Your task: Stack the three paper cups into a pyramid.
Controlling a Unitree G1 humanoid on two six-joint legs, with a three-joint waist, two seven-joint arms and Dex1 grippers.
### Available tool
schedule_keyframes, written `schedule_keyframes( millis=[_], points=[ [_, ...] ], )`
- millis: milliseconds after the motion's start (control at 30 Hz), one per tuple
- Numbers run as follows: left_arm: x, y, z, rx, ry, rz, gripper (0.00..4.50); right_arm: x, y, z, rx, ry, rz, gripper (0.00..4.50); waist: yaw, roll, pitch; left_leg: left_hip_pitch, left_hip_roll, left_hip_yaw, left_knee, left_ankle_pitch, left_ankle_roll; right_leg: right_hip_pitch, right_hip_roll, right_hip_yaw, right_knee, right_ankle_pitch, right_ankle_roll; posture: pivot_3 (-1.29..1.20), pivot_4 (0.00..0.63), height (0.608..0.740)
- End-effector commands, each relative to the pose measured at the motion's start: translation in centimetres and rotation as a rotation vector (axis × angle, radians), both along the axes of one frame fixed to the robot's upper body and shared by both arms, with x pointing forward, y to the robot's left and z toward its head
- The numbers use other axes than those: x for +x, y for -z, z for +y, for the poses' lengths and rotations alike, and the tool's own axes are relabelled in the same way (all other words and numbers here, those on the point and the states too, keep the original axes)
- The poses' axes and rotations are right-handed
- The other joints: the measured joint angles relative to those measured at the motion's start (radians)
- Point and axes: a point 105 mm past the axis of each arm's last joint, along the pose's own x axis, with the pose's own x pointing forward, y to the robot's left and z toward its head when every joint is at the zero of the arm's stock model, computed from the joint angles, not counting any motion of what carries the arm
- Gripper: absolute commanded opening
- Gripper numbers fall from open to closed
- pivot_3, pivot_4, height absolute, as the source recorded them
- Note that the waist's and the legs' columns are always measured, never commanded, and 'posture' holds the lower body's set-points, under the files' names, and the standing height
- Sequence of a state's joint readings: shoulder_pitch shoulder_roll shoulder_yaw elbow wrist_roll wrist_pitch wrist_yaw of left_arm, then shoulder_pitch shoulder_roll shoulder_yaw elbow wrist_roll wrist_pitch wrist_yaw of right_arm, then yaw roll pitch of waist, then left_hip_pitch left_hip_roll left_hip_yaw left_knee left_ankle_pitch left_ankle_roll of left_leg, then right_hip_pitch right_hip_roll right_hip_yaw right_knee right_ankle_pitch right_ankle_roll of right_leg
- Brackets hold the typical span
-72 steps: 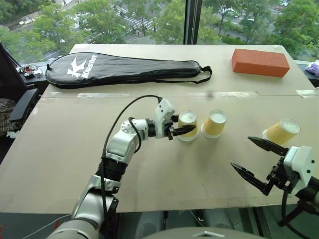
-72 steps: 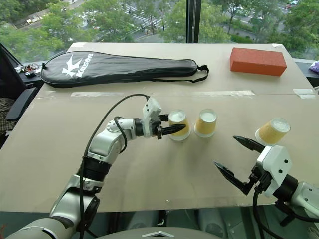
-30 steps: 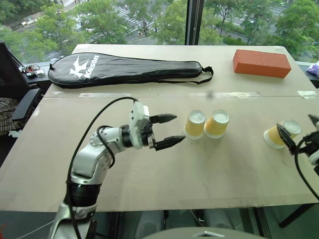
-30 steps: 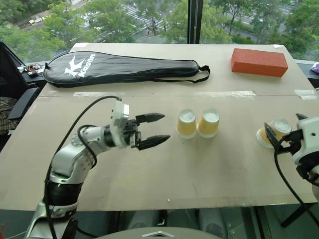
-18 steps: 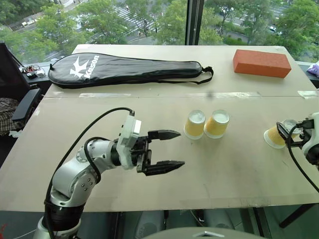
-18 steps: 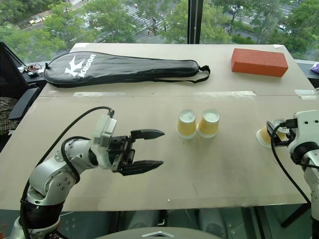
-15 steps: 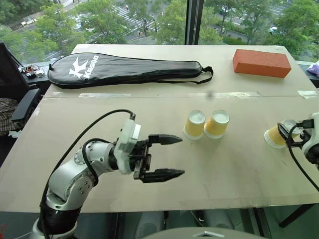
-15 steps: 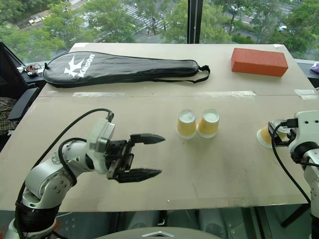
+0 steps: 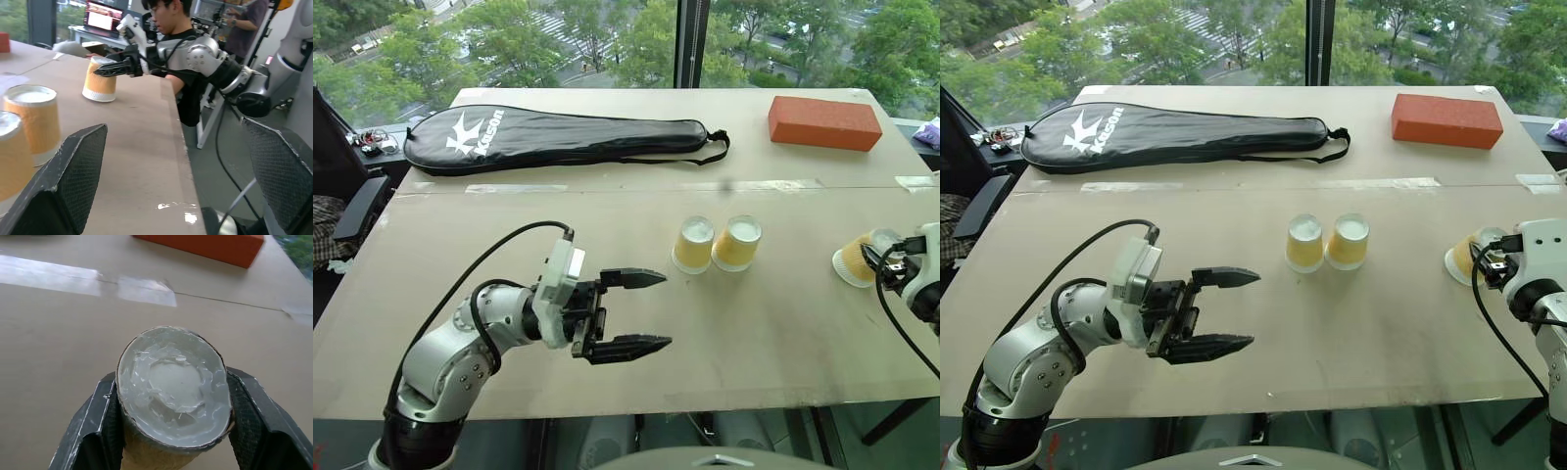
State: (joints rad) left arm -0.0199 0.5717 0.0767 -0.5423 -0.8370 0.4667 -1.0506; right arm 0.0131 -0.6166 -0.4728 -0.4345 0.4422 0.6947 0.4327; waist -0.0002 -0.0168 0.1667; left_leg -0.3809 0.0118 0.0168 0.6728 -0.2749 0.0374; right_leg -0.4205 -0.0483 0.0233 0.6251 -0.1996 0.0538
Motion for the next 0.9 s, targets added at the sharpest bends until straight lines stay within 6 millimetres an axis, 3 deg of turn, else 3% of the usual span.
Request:
schedule_keyframes(
  millis=[33,133,233,467,733,900],
  points=[
    [0.5,-0.1,1.3,-0.021,-0.079,-0.05,4.5,-0.3,-4.1,4.6,-0.002,-0.241,-0.131,2.02,-0.007,0.0,0.0,0.0,0.0,0.0,0.0,0.0,0.0,0.0,0.0,0.0,0.0,0.0,0.0,0.0,0.15,0.74],
    [0.1,1.8,3.6,0.031,-0.139,0.02,4.5,-0.2,-5.9,10.5,-0.002,-0.507,-0.168,2.02,-0.022,0.0,0.0,0.001,0.002,0.0,-0.001,0.0,0.0,0.0,0.002,0.0,0.0,0.0,0.0,0.0,0.15,0.74],
    [-0.4,2.5,4.9,0.047,-0.178,0.038,4.5,-0.1,-6.1,13.1,-0.037,-0.615,-0.165,2.02,-0.019,-0.001,0.0,0.001,0.006,0.0,-0.002,0.0,0.0,-0.002,0.002,-0.001,0.0,0.0,0.0,0.0,0.15,0.74],
    [-1.4,3.2,6.1,0.063,-0.243,0.07,4.5,1.3,-6.7,15.0,-0.084,-0.681,-0.174,2.02,-0.008,-0.002,0.001,-0.003,0.005,0.002,-0.002,0.0,0.0,-0.004,-0.001,-0.001,-0.002,0.002,-0.004,0.0,0.15,0.74],
    [-2.3,3.6,6.1,0.061,-0.268,0.091,4.5,2.0,-7.1,15.6,-0.153,-0.718,-0.166,2.02,-0.013,-0.002,0.001,-0.003,0.006,0.001,-0.002,0.0,0.0,-0.005,0.0,-0.002,-0.001,0.002,-0.004,0.0,0.15,0.74],
    [-2.5,3.6,6.2,0.058,-0.285,0.096,4.5,2.4,-8.6,15.8,-0.21,-0.758,-0.177,2.02,-0.014,-0.002,0.002,-0.003,0.006,0.002,-0.002,0.0,0.0,-0.005,0.0,-0.001,-0.001,0.002,-0.004,0.0,0.15,0.74]
  ],
)
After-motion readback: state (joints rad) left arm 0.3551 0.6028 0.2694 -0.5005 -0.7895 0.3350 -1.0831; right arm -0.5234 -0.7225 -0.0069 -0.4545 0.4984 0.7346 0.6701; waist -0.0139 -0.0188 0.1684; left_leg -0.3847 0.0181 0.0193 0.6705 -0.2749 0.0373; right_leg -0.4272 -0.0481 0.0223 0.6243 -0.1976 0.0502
